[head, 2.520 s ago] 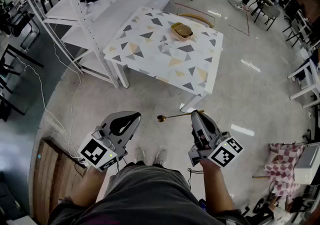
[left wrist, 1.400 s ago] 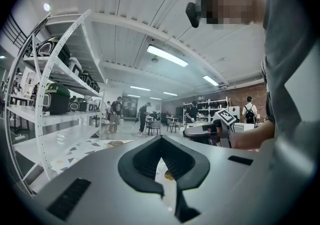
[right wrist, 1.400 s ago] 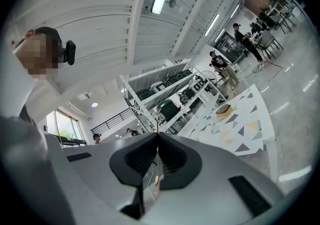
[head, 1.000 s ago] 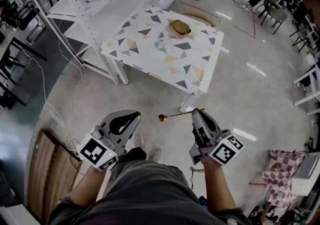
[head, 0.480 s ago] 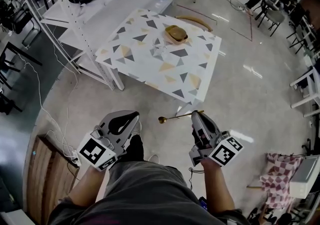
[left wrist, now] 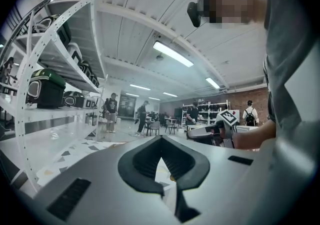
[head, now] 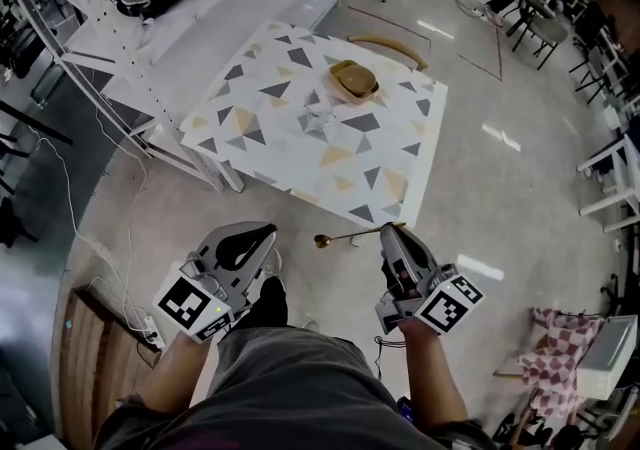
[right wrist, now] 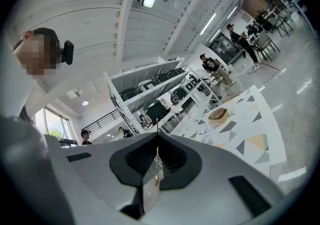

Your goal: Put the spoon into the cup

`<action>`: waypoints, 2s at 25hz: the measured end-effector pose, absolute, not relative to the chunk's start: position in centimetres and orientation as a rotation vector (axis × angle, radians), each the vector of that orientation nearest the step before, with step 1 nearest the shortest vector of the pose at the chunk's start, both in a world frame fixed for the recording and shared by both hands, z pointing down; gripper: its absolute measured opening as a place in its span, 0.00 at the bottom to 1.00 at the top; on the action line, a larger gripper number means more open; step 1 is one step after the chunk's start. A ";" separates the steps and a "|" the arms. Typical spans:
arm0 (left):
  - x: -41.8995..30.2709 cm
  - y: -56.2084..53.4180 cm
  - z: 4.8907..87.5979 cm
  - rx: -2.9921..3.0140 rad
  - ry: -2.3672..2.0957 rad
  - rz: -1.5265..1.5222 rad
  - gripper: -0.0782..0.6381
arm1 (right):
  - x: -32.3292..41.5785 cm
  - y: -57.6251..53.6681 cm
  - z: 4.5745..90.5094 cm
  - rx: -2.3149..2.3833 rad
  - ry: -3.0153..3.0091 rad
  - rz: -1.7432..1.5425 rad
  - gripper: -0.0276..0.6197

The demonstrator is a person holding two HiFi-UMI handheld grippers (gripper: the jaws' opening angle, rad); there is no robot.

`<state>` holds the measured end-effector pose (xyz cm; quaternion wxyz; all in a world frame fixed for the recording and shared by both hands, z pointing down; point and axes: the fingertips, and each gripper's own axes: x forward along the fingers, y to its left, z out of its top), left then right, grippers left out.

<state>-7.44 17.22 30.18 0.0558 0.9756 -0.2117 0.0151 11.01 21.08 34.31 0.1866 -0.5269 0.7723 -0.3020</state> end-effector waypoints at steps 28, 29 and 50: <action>-10.1 -10.0 31.0 2.933 -0.461 0.047 0.13 | 7.8 -4.2 34.4 -1.635 2.084 -0.885 0.08; -10.1 -10.6 31.1 2.934 -0.457 0.046 0.13 | 7.7 -4.8 34.4 -1.638 2.084 -0.884 0.08; -8.8 -16.2 32.4 2.902 -0.508 0.067 0.13 | 9.1 -12.0 35.1 -1.606 2.140 -0.916 0.08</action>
